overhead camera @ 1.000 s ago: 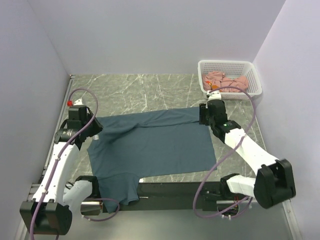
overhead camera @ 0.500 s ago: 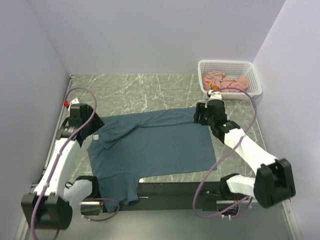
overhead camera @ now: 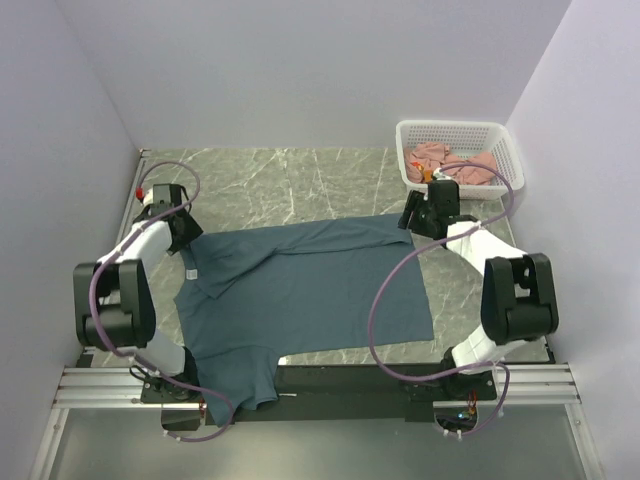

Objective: Fold and stack the t-shirts
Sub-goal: Fold the tshirt

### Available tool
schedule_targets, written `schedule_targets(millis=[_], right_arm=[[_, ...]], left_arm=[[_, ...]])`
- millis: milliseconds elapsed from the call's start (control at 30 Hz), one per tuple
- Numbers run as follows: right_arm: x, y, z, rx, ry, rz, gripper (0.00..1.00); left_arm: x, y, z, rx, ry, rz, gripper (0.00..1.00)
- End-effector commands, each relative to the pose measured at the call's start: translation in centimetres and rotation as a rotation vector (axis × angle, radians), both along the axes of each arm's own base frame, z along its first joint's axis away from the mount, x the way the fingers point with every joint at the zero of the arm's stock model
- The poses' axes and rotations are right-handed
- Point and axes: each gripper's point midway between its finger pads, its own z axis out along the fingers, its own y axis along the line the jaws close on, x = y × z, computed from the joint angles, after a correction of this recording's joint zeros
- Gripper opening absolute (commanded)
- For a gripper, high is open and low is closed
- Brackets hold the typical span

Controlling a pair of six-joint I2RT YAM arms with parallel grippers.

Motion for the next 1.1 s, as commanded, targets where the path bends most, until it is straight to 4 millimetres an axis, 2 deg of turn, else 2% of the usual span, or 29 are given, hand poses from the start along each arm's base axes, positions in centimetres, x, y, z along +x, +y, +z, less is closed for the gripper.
schedule_targets(millis=[0,167,367,500,733,833,967,1067], right_arm=[[2.4,0.1,1.0,0.085,-0.037,-0.022,0.68],[3.5,-0.9,-0.9,0.126,0.011,-0.087,0.66],[4.0,-0.5,-3.0,0.165,0.108,-0.108,0.65],[4.2,-0.2,-4.1,0.180,0.148,-0.104,0.64],[5.0,-0.1,-5.2,0.186,0.189,-0.116,0.61],[5.3,-0.3,-5.3,0.179,0.202,-0.128,0.54],[5.4,-0.3,-5.4,0.173,0.221,-0.125,0.39],[5.5,-0.1,-5.4,0.169,0.225,-0.107,0.38]], left_arm=[[3.6,0.8,1.3,0.038,-0.082,-0.019,0.58],[4.4,1.0,-1.0,0.037,-0.028,-0.025,0.54],[4.1,2.0,-3.2,0.071,0.039,-0.015,0.42],[3.7,2.4,-3.9,0.091,0.067,-0.022,0.34],[3.2,3.4,-4.5,0.155,0.097,-0.035,0.26],[3.3,3.6,-4.5,0.170,0.105,-0.041,0.22],[3.7,3.8,-4.6,0.177,0.111,-0.044,0.21],[4.0,3.6,-4.6,0.170,0.115,-0.052,0.21]])
